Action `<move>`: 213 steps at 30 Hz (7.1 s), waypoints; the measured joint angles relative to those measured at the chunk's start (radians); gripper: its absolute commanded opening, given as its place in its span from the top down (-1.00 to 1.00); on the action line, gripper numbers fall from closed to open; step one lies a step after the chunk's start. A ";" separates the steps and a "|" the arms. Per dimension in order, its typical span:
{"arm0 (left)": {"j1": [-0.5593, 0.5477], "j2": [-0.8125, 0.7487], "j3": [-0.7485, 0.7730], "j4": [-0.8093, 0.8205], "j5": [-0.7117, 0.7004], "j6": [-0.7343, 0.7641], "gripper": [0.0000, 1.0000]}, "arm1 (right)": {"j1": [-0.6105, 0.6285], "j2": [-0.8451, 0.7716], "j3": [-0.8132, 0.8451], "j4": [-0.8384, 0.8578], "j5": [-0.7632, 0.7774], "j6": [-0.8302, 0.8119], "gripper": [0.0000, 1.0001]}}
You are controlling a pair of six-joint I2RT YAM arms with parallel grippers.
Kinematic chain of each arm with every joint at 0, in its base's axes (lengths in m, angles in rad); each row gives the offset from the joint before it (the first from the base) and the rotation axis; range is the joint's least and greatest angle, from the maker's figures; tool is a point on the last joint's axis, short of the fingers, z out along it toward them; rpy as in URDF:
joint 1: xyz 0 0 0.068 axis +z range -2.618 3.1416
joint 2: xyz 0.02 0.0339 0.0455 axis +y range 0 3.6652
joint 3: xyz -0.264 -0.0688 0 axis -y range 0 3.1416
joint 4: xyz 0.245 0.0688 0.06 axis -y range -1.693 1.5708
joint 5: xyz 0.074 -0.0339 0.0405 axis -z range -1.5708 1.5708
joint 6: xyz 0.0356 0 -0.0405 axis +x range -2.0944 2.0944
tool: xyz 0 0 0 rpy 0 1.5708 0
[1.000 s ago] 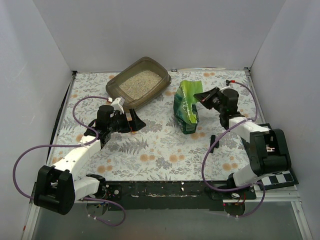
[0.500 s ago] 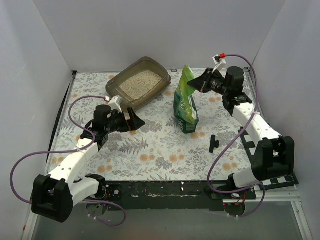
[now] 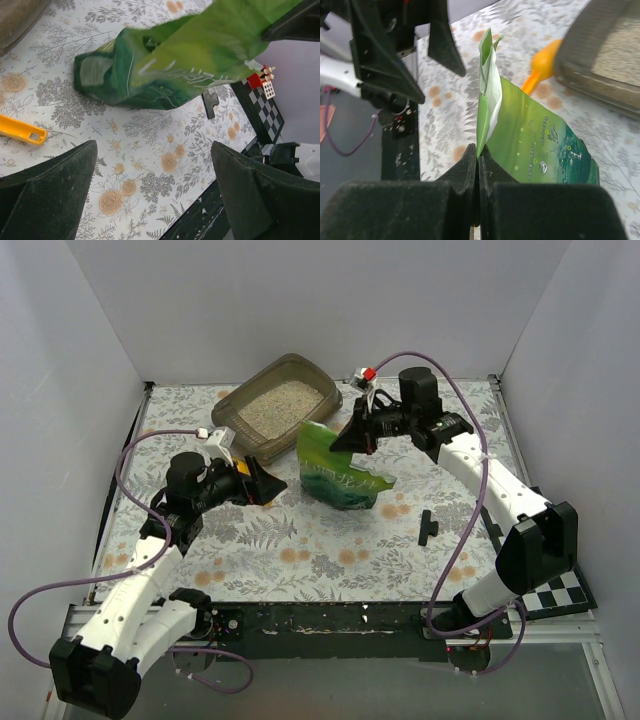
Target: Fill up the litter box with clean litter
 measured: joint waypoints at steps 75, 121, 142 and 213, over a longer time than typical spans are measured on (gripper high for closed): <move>-0.336 -0.011 0.028 -0.007 0.112 0.560 1.00 | 0.185 -0.352 -0.053 -0.506 0.277 -0.270 0.97; -0.339 0.050 0.007 0.107 0.144 0.500 0.96 | 0.309 0.006 -0.002 -0.653 0.306 -0.434 0.00; -0.345 0.135 0.015 0.193 0.137 0.496 0.68 | 0.324 -0.091 0.111 -0.696 0.562 -0.335 -0.59; 0.040 0.831 0.278 -0.170 -0.595 -0.285 -0.12 | 0.325 -0.358 0.138 -0.647 0.723 -0.109 -0.54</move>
